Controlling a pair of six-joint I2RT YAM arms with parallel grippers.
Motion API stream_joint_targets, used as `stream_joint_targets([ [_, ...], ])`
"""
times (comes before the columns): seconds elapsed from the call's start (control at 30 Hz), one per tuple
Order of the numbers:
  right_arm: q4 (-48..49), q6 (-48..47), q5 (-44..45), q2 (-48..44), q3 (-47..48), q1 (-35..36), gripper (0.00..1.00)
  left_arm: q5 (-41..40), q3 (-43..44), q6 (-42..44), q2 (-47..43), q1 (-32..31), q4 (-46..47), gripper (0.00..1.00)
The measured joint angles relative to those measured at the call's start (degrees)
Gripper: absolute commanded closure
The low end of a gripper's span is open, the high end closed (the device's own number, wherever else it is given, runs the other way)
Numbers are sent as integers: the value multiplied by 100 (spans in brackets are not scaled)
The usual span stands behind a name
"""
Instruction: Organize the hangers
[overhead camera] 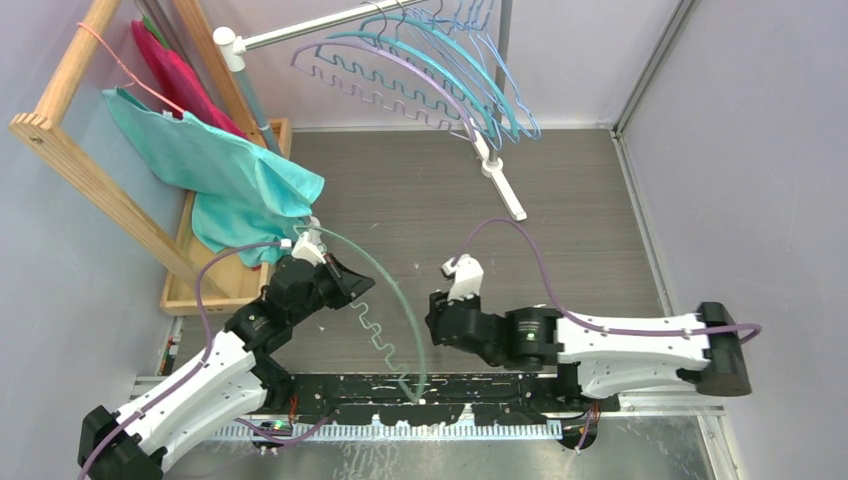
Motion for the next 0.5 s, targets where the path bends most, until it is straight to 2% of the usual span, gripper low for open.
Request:
stream_joint_targets([
  [0.1,87,-11,-55,-890,-400,0,29,-48,9,87,-155,11,-155,100],
  [0.3,874,-74,-645,-2610,-1711,0,27,-28,96,313,-610,9,-7,100],
  [0.5,1801,-378,-1519,-2758,-2100,0,26,341,389,385,-566,9,553,100],
])
